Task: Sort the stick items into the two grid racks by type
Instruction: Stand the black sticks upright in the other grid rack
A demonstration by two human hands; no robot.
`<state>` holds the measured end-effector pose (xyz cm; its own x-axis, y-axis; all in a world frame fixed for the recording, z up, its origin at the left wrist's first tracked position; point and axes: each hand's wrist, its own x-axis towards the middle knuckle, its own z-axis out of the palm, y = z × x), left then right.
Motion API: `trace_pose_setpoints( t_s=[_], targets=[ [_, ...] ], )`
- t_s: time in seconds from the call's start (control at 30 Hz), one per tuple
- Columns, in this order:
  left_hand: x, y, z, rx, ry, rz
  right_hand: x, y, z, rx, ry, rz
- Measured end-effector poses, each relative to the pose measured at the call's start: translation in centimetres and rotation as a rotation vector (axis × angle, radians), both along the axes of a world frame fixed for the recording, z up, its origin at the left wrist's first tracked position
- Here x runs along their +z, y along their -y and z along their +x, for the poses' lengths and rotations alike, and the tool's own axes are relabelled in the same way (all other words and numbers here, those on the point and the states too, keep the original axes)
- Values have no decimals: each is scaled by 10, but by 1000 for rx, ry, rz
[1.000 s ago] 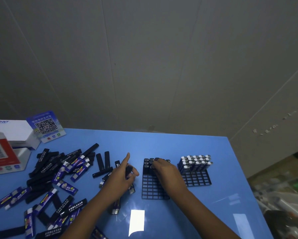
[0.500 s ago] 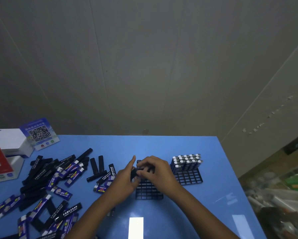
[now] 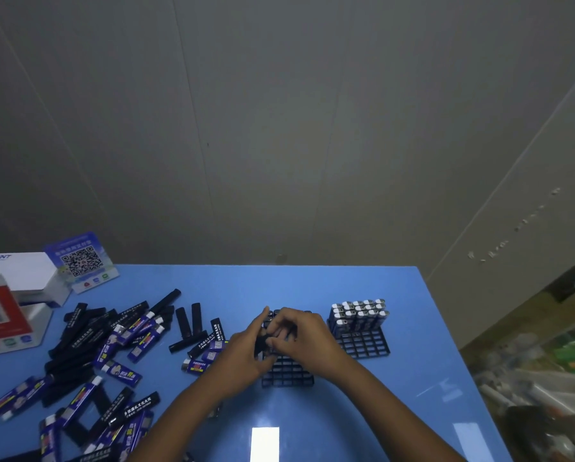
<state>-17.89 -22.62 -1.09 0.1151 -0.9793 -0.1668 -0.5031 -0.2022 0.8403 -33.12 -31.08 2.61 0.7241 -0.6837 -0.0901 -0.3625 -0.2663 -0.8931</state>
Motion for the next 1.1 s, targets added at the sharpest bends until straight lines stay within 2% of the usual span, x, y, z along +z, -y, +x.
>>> trace_pose_setpoints(
  t_s=[0.17, 0.27, 0.33, 0.47, 0.57, 0.8, 0.93, 1.1],
  targets=[
    [1, -7, 21, 38, 120, 17, -8, 11, -8, -57, 7, 50],
    [3, -12, 34, 117, 492, 14, -13, 17, -17, -180, 16, 169],
    [4, -12, 41, 157, 638, 57, -15, 19, -22, -258, 57, 296],
    [3, -11, 45, 188, 673, 71, -16, 18, -25, -321, 152, 507],
    [6, -8, 39, 182, 676, 63, -11, 12, -23, -276, 211, 586],
    [3, -2, 36, 148, 713, 40, -13, 14, -24, -42, 192, 362],
    [-1, -1, 35, 132, 757, 25, -13, 16, -22, -100, 58, 107],
    [-8, 0, 35, 126, 762, 22, -24, 21, -19, -211, -28, -67]
  ],
)
